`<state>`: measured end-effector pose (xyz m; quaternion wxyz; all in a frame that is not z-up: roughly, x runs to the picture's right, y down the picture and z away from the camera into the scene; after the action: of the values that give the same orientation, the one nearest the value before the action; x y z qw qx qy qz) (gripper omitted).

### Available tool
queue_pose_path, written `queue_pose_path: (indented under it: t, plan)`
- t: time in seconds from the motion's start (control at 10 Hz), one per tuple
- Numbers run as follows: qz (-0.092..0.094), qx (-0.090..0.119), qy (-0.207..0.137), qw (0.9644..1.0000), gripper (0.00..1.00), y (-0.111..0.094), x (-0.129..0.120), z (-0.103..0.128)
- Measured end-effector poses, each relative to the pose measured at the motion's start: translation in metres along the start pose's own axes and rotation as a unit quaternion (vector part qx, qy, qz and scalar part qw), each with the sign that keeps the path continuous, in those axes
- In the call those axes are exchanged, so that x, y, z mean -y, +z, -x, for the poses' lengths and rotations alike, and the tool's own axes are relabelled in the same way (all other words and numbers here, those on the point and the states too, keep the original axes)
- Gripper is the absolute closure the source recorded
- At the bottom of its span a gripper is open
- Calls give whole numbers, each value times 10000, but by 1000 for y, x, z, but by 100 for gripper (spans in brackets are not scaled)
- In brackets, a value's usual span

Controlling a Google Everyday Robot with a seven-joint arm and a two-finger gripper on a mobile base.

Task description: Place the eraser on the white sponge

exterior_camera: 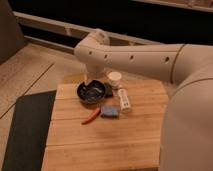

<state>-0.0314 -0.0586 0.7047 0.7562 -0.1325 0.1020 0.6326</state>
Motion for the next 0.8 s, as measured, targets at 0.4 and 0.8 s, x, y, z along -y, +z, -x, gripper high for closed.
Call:
queue_pose_path:
  t: [0.4,0.8]
  plan:
    - [-56,247,-200,9995,35,-18,20,12]
    - [-327,95,-105,9994,35,-10,46,8]
